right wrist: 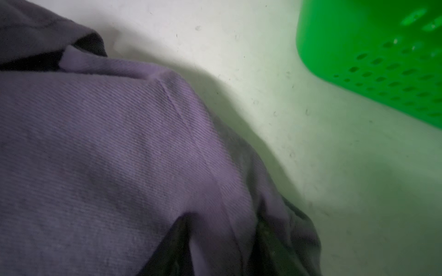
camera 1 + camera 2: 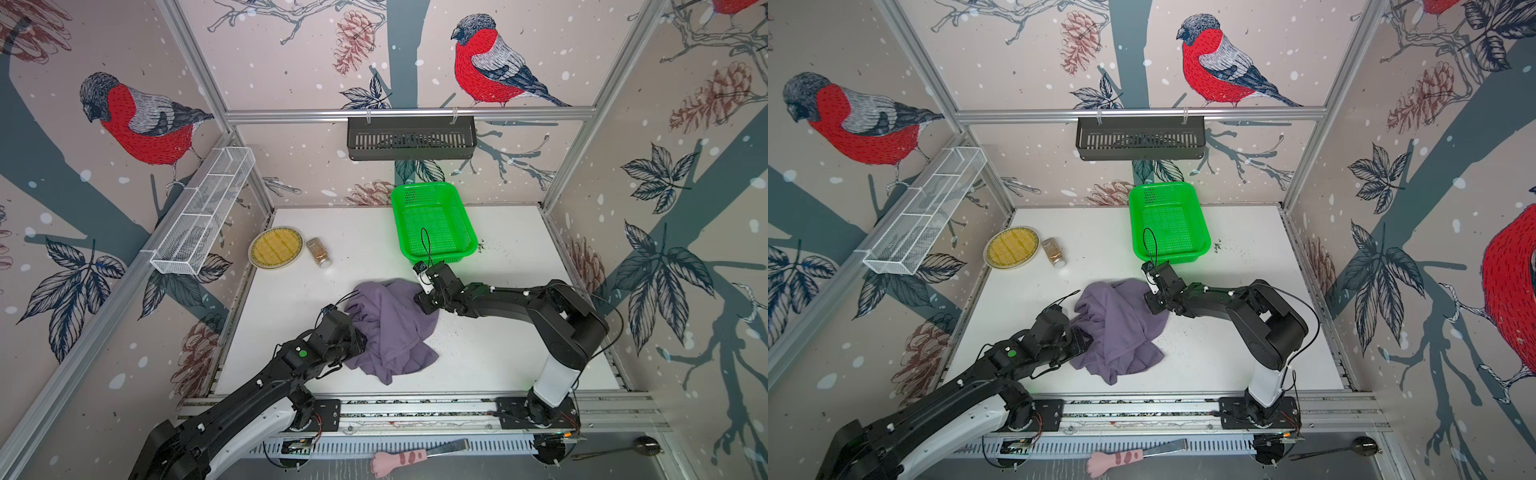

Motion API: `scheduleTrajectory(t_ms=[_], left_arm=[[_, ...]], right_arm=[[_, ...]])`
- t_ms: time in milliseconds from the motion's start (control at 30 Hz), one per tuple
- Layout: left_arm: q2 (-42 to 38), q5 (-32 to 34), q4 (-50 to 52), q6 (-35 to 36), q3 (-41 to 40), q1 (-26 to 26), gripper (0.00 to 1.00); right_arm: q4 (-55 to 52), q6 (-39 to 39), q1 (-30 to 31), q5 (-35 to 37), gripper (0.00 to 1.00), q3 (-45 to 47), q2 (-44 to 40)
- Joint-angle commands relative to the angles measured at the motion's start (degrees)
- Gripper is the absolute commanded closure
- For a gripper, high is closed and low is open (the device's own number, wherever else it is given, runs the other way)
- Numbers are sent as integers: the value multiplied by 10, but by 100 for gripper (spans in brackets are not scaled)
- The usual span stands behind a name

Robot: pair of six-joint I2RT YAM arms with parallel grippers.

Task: Fold and stack the trousers
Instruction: Flatten out the trousers at the center of the table.

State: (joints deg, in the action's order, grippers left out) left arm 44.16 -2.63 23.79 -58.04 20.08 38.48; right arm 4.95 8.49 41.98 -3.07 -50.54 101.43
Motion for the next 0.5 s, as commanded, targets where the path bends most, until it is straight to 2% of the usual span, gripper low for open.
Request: scheduleTrajectory(t_ms=[0,33,67,233,300,367,467], left_arm=[[7,8,-45,8,4,1,88],[7,17,-33,10,12,1,96],[7,29,-13,18,24,1,100],[-4,163,109,86,149,-11,100],[3,204,151,136,221,-50,100],[13,216,164,190,280,-97,100],[40,233,178,276,366,-167,100]], right_arm=[[12,-9,-6,-16,82,14,-13],[11,-8,-9,-15,91,17,-23],[9,-7,-13,-9,95,19,-36],[-47,-25,-39,52,97,0,-158],[-64,-25,-73,64,97,-12,-229],[-78,-28,-100,68,98,-26,-291],[-97,-50,-109,96,98,-56,-390]])
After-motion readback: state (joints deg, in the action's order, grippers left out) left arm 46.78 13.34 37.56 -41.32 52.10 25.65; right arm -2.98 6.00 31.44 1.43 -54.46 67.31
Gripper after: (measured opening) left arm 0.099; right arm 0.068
